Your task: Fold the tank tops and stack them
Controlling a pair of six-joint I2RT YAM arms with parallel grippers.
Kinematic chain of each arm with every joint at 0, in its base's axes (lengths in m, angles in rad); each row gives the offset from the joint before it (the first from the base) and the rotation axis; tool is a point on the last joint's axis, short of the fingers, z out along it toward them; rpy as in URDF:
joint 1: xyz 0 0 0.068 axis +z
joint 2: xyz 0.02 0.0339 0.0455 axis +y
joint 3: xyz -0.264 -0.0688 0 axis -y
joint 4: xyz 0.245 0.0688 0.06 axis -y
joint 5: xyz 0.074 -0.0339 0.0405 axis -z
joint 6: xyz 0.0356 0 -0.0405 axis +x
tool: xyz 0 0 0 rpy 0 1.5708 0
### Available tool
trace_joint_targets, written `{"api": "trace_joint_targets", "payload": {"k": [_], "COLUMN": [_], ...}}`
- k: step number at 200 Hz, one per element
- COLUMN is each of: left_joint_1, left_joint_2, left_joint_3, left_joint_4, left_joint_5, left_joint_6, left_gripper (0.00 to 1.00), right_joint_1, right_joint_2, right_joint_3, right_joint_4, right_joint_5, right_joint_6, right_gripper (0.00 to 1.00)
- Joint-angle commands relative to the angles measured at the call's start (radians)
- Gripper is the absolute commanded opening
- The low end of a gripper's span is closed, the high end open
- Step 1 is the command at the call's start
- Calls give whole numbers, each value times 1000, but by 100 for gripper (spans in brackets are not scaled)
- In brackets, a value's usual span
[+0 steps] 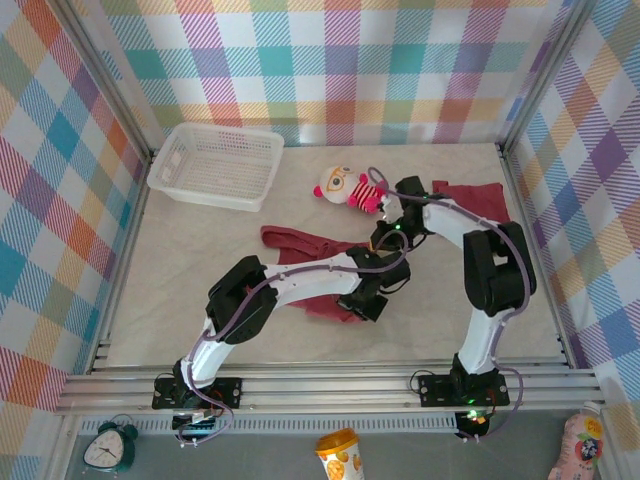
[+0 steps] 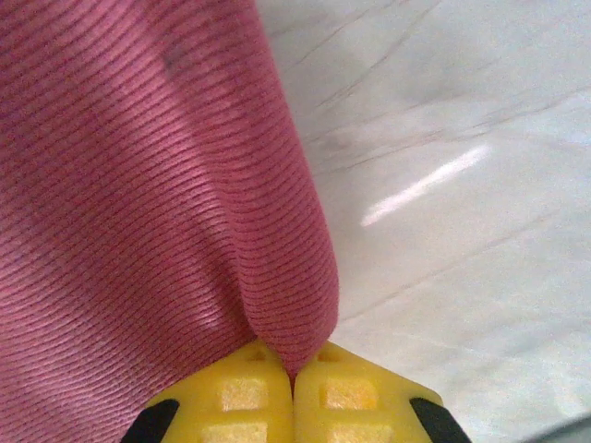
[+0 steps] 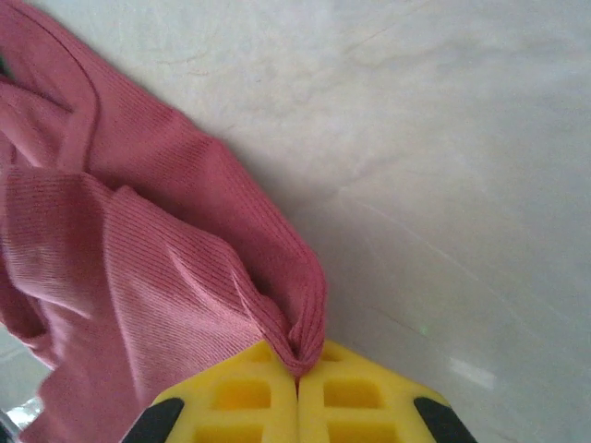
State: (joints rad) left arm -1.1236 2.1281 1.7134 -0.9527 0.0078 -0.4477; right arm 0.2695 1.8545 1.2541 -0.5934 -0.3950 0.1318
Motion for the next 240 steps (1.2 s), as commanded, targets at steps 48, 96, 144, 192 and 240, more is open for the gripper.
{"api": "trace_joint_targets", "payload": {"k": [48,96,144,192,240], "left_joint_1": [-21,32,107,187,250], "left_joint_2": [-8,-23,-166,-290,-371], "left_joint_3": [196,211,-16,-158,-214], "left_joint_4": [189,283,396,422,382], "left_joint_5": [209,273,307,331,339], "left_joint_6": [-96,-134,-185,-198,-180], "left_gripper": [0,0,0,0,0], "right_joint_1": [-189,-221,-125,-12,68], "right_joint_2": [-224,-291,-241,-155,-69], "right_joint_3": [-70,-29,49,149,245], "right_joint_4": [-140,-96,-60,-47,-16], "right_joint_5": [87,51,88,126,144], "right_joint_6": [-42,81,268,424,523], "right_gripper": [7,10,11,11,10]}}
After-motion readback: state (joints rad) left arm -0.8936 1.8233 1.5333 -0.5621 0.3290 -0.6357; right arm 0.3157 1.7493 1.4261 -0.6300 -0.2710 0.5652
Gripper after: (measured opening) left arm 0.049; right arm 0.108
